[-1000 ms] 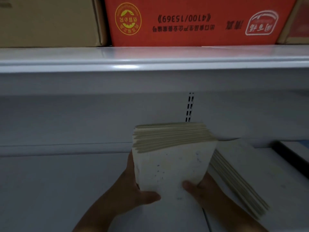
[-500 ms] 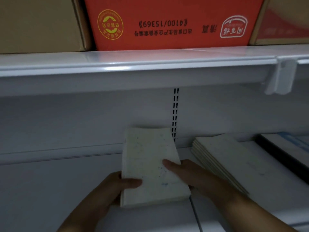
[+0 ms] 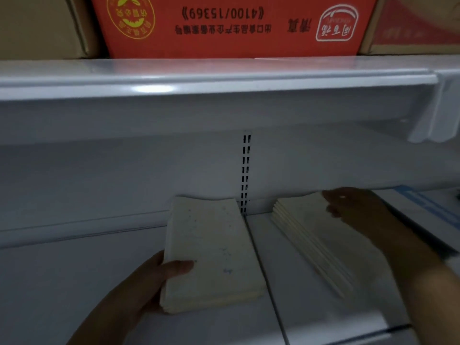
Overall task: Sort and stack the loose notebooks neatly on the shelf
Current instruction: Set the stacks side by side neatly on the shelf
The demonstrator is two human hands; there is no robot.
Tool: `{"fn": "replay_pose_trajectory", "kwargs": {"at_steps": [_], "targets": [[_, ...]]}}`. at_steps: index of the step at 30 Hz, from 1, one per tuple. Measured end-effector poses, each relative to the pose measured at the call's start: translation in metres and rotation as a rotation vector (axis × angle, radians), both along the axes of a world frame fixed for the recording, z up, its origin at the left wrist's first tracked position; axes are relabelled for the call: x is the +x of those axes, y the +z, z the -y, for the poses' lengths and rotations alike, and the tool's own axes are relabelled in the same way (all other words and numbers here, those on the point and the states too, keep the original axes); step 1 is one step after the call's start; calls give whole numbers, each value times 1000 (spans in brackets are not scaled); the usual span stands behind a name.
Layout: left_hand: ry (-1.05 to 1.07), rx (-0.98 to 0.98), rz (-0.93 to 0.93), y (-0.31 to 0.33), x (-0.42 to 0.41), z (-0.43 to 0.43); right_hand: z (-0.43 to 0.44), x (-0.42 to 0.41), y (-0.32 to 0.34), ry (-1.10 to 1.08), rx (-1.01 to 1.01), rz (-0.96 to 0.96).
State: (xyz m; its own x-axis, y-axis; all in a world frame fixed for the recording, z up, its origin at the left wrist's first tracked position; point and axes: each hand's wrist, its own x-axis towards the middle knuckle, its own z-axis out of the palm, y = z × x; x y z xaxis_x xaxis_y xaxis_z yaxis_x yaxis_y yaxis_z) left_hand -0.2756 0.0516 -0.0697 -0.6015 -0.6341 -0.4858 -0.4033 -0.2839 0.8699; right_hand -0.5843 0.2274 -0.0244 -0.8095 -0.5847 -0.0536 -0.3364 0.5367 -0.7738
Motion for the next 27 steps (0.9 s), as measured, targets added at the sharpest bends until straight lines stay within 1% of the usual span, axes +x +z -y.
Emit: {"fn": "replay_pose_trajectory", "kwargs": {"at_steps": [1, 2, 3, 4, 5, 7, 9, 10, 11, 12, 14, 18, 21, 22, 24, 27], "targets": [[17, -27, 37, 3, -2, 0, -18, -26, -3, -52, 90, 12], [32, -74, 86, 6, -5, -2, -37, -47, -10, -80, 234, 20], [32, -134, 151, 11, -8, -4, -54, -73, -28, -90, 292, 86], [41, -193, 207, 13, -11, -5, -75, -101, -54, -83, 270, 185], [59, -246, 251, 16, -13, -8, -89, -112, -67, -75, 193, 255], [78, -379, 316, 18, -13, -12, -99, -92, -57, 53, 42, 339], [66, -464, 348, 13, -11, -11, -96, -74, -45, 131, -53, 442], [107, -425, 284, 10, -11, -11, -93, -69, -44, 161, -74, 504], [154, -336, 197, 10, -13, -13, -92, -68, -47, 202, -82, 536], [196, -258, 126, 11, -15, -14, -91, -65, -48, 207, -100, 525], [243, -198, 62, 11, -20, -13, -88, -61, -53, 193, -135, 479], [287, -176, 28, 9, -24, -15, -65, -25, -52, 172, -171, 413], [298, -164, 9, 13, -29, -19, -44, 9, -57, 194, -155, 355], [330, -157, -3, 11, -31, -19, -38, 17, -59, 200, -148, 332], [380, -115, -7, 9, -32, -19, -31, 24, -62, 186, -150, 283], [373, -84, -3, 7, -31, -17, -30, 27, -58, 179, -156, 288]]}}
